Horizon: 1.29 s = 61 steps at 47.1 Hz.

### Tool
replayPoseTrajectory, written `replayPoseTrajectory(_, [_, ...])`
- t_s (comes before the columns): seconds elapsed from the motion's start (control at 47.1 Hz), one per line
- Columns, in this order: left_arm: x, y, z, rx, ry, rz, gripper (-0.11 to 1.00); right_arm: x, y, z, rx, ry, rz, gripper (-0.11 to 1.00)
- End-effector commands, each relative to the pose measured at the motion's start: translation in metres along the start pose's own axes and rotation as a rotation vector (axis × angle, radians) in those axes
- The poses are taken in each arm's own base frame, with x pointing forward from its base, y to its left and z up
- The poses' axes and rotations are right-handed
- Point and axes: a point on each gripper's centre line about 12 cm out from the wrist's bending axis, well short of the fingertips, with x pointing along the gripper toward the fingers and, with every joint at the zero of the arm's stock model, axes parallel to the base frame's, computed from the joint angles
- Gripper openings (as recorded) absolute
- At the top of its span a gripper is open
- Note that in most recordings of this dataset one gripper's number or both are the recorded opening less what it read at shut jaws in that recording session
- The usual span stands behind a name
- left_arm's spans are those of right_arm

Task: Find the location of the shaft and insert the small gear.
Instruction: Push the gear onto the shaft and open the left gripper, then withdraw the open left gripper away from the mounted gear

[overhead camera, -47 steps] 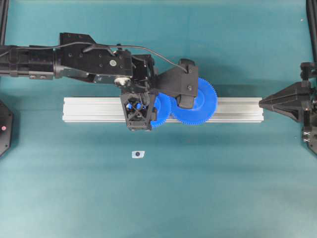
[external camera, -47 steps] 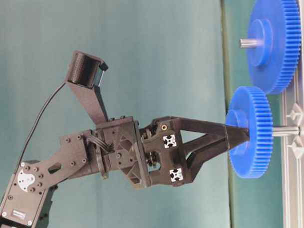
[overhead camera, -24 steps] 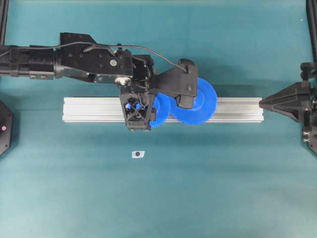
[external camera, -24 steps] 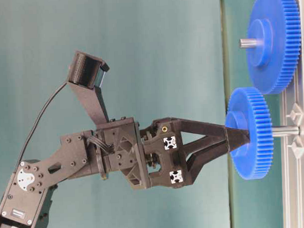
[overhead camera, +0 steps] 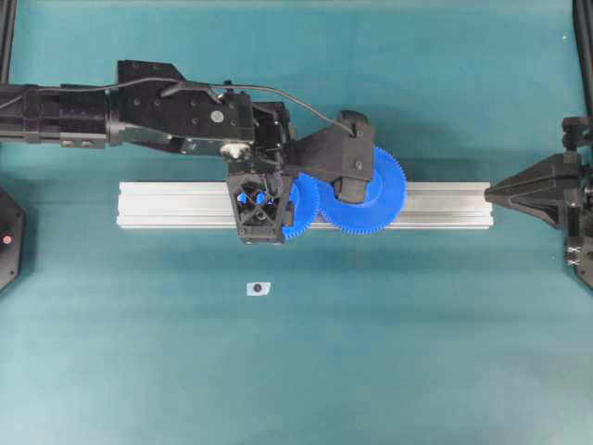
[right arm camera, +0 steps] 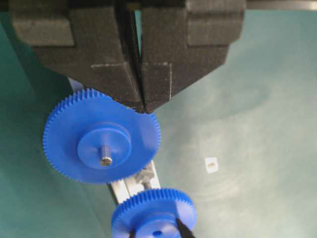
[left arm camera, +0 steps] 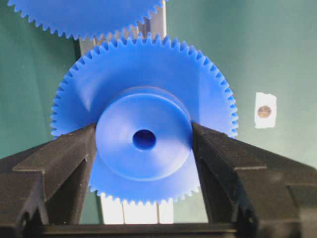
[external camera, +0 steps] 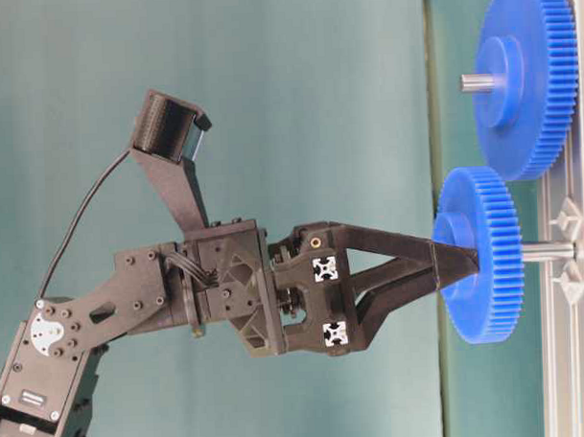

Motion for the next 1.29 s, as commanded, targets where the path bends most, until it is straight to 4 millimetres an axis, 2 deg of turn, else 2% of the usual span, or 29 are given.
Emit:
replayPoseTrajectory(0.0, [-0.018, 0.004, 0.008, -0.001, -0.051, 0.014, 0.71, 0.001, 0.001, 0.006, 0.014, -0.014, 0.002, 0.01])
replayPoseTrajectory(0.318, [-0.018, 0.000, 0.009, 0.003, -0.051, 0.011, 0.84, 0.000, 0.001, 0.007, 0.014, -0.017, 0.003, 0.01])
replayPoseTrajectory(0.615, [-0.024, -0.008, 0.010, 0.020, -0.049, 0.005, 0.84, 0.001, 0.001, 0.006, 0.014, -0.014, 0.002, 0.01])
replayPoseTrajectory(1.273, [-0.030, -0.008, 0.014, 0.005, -0.046, 0.005, 0.84, 0.000, 0.002, 0.007, 0.014, -0.017, 0.003, 0.01])
